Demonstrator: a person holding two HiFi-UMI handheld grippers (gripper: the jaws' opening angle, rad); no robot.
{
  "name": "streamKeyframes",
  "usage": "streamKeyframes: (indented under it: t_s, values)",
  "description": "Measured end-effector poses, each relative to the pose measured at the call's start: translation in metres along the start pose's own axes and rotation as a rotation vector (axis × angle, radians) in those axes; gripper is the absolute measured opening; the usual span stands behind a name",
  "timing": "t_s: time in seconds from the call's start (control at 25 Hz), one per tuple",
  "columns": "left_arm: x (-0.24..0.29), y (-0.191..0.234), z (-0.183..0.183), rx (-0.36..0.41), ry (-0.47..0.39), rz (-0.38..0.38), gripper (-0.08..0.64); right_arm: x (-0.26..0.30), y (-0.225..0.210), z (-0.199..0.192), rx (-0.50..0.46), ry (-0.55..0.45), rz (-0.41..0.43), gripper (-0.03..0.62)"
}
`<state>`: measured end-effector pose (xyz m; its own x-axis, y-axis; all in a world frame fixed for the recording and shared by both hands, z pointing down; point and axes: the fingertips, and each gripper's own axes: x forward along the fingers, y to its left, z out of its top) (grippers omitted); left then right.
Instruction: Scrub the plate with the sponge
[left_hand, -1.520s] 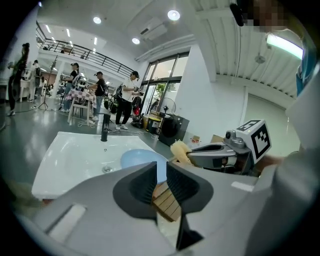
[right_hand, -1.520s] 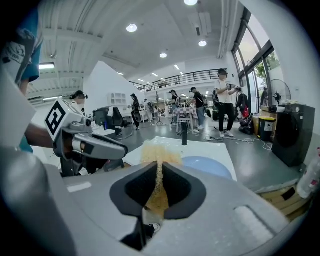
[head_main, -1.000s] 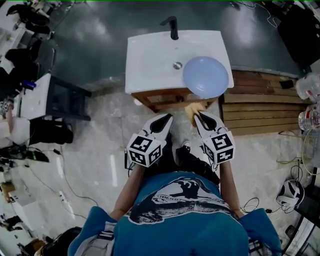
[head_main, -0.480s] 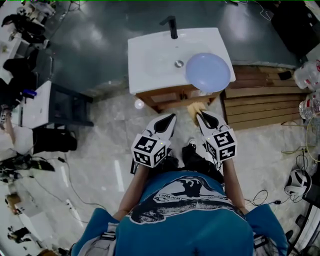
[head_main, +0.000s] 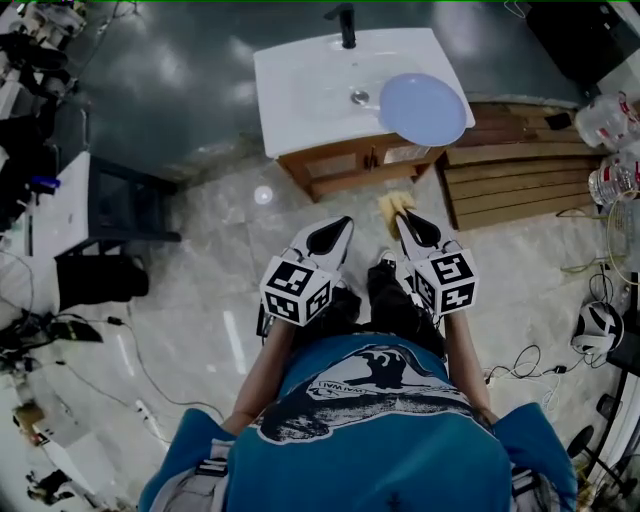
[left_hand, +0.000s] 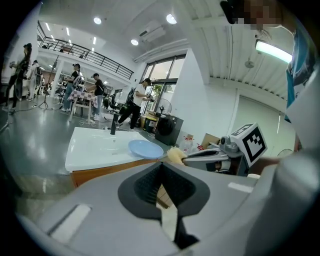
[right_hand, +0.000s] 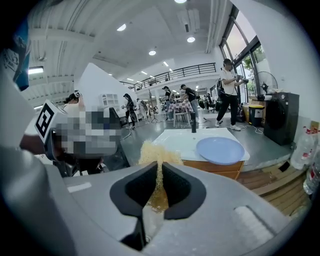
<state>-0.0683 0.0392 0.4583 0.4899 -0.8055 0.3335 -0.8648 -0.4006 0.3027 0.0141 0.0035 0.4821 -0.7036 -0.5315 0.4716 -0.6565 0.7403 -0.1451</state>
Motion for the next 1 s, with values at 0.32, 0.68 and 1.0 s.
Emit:
streamKeyframes:
  t_s: [0.32, 0.68, 1.0]
  values:
    - [-0.038, -0.005, -0.019, 0.033, 0.006, -0.042, 0.011, -0.011, 0.043, -0.015, 0.045, -0.026, -0.027, 0.028]
    - [-0.057, -0.008, -0.031, 0.044, 0.002, -0.064, 0.011, -0.017, 0.066, -0.024, 0.032, -0.030, -0.028, 0.026]
    - [-0.060, -0.010, -0.027, 0.057, -0.006, -0.089, 0.011, -0.017, 0.072, -0.018, 0.015, -0.041, -0.037, 0.026]
